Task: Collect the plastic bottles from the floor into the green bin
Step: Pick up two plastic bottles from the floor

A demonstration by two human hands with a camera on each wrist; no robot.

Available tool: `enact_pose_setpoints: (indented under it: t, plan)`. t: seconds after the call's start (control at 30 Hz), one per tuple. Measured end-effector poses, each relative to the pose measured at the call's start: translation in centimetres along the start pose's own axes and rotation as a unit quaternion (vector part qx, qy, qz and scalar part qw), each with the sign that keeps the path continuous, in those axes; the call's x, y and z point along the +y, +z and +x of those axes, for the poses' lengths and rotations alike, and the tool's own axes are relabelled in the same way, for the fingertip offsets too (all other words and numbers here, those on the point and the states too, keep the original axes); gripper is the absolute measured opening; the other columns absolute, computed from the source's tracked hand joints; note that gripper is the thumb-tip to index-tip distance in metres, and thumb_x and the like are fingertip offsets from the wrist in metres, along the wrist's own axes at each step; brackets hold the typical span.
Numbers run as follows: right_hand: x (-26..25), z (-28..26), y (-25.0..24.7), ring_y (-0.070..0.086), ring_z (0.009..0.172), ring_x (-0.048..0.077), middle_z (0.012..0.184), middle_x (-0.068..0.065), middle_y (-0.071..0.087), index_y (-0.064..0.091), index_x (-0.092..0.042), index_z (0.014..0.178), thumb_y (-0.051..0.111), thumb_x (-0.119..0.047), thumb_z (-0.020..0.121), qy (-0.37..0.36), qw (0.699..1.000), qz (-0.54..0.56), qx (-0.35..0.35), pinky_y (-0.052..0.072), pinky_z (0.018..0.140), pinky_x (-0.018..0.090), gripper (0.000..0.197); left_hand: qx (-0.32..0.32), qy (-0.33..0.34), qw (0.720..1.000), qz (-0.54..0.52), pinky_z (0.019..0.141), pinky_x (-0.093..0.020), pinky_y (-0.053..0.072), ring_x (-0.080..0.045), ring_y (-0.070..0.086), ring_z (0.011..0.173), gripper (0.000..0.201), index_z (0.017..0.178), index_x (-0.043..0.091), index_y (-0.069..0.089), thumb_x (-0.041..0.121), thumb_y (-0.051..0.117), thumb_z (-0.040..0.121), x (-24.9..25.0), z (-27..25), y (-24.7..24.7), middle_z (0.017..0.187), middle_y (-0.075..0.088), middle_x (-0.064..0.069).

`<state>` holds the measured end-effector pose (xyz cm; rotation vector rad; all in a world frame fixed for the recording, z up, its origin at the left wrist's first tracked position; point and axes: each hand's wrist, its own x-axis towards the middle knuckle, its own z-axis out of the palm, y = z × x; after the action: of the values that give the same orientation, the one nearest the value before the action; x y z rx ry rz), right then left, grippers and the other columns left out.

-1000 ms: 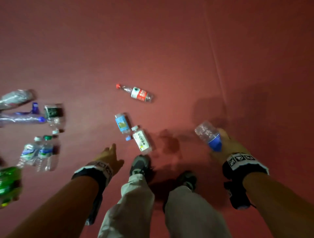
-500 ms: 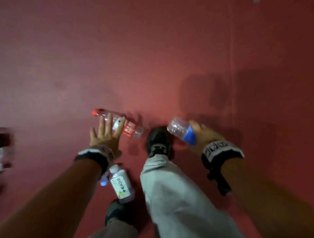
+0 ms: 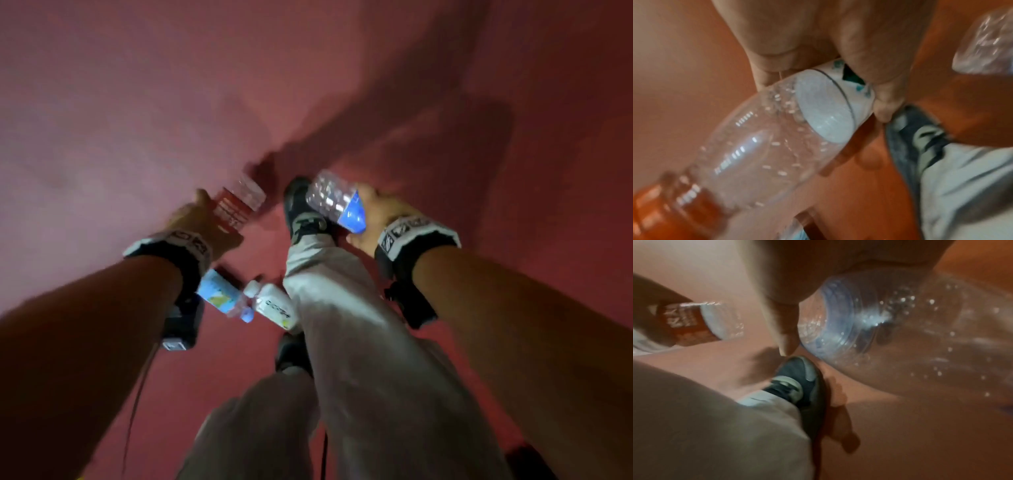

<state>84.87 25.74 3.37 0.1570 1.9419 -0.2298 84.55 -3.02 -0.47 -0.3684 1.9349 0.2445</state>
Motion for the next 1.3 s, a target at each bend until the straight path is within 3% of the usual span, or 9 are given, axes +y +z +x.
enact_pose_setpoints:
  t: [0.1, 0.27, 0.43, 0.63, 0.77, 0.9, 1.13, 1.23, 1.3]
  plan:
    - [-2.0, -8.9, -2.8, 0.054, 0.118, 0.035, 0.14, 0.009, 0.033, 0.024, -0.022, 0.147, 0.078, -0.042, 0.076, 0.018, 0.996, 0.062, 0.059, 0.045, 0.101, 0.038, 0.091, 0.029, 0.065, 0.997, 0.002, 0.071, -0.032, 0.04, -0.034, 0.063, 0.098, 0.077, 0.128, 0.011, 0.036, 0.042, 0.08, 0.073, 3.4, -7.8, -6.7, 0.096, 0.061, -0.01]
    - [-2.6, -27.6, -11.8, 0.049, 0.126, 0.03, 0.143, 0.007, 0.033, 0.017, -0.018, 0.152, 0.074, -0.04, 0.078, 0.079, 0.961, 0.15, 0.217, 0.043, 0.103, 0.035, 0.096, 0.145, 0.228, 0.963, 0.001, 0.08, -0.034, 0.045, -0.033, 0.062, 0.099, 0.072, 0.125, 0.015, 0.043, 0.052, 0.076, 0.073, 9.0, -25.6, -20.2, 0.113, 0.062, -0.012]
    - [-2.1, -53.9, -15.5, 0.054, 0.117, 0.029, 0.132, 0.005, 0.045, 0.03, -0.023, 0.144, 0.068, -0.043, 0.077, 0.107, 0.852, 0.245, 0.45, 0.047, 0.098, 0.038, 0.08, 0.267, 0.38, 0.885, 0.018, 0.07, -0.03, 0.043, -0.024, 0.061, 0.082, 0.062, 0.106, 0.018, 0.04, 0.058, 0.074, 0.073, 10.0, -51.6, -28.0, 0.098, 0.063, -0.005]
    - [2.3, -82.2, -9.8, 0.047, 0.125, 0.026, 0.141, 0.004, 0.04, 0.009, -0.022, 0.155, 0.066, -0.047, 0.083, 0.168, 0.729, 0.246, 0.617, 0.047, 0.098, 0.042, 0.096, 0.353, 0.554, 0.748, 0.091, 0.069, -0.029, 0.043, -0.021, 0.059, 0.078, 0.065, 0.102, 0.018, 0.034, 0.054, 0.079, 0.071, 12.9, -80.4, -24.6, 0.096, 0.059, -0.003]
    - [7.9, -97.0, -0.5, 0.049, 0.123, 0.028, 0.138, 0.006, 0.041, 0.012, -0.021, 0.154, 0.065, -0.045, 0.085, 0.254, 0.644, 0.255, 0.675, 0.047, 0.092, 0.04, 0.09, 0.369, 0.663, 0.636, 0.144, 0.062, -0.028, 0.04, -0.014, 0.056, 0.069, 0.058, 0.098, 0.019, 0.036, 0.055, 0.076, 0.074, 16.3, -96.2, -15.4, 0.087, 0.056, 0.002]
    - [14.6, -108.1, 13.7, 0.052, 0.117, 0.029, 0.131, 0.006, 0.045, 0.022, -0.022, 0.147, 0.066, -0.044, 0.081, 0.36, 0.549, 0.295, 0.694, 0.047, 0.085, 0.039, 0.082, 0.333, 0.753, 0.53, 0.202, 0.061, -0.029, 0.042, -0.01, 0.057, 0.07, 0.054, 0.1, 0.022, 0.041, 0.057, 0.073, 0.074, 19.5, -108.0, -0.7, 0.086, 0.057, 0.005]
    - [21.7, -121.4, 49.4, 0.054, 0.12, 0.031, 0.134, 0.008, 0.051, 0.031, -0.02, 0.141, 0.066, -0.047, 0.081, 0.571, 0.394, 0.376, 0.614, 0.046, 0.091, 0.041, 0.075, 0.152, 0.864, 0.398, 0.27, 0.076, -0.035, 0.049, -0.024, 0.063, 0.083, 0.052, 0.097, 0.023, 0.045, 0.056, 0.075, 0.072, 18.3, -122.5, 37.2, 0.091, 0.062, -0.001]
    - [18.9, -125.7, 65.1, 0.055, 0.119, 0.031, 0.135, 0.006, 0.049, 0.031, -0.022, 0.14, 0.063, -0.047, 0.083, 0.66, 0.324, 0.416, 0.535, 0.047, 0.088, 0.041, 0.07, 0.057, 0.879, 0.361, 0.305, 0.076, -0.033, 0.046, -0.028, 0.064, 0.091, 0.056, 0.103, 0.02, 0.049, 0.055, 0.077, 0.071, 12.5, -128.0, 53.8, 0.096, 0.064, -0.006]
    - [15.1, -127.9, 74.7, 0.054, 0.118, 0.031, 0.134, 0.005, 0.049, 0.033, -0.023, 0.138, 0.061, -0.045, 0.083, 0.709, 0.258, 0.446, 0.481, 0.047, 0.088, 0.041, 0.065, -0.013, 0.878, 0.339, 0.337, 0.076, -0.033, 0.051, -0.026, 0.066, 0.081, 0.06, 0.096, 0.023, 0.05, 0.068, 0.073, 0.063, 7.7, -130.7, 63.9, 0.09, 0.068, -0.003]
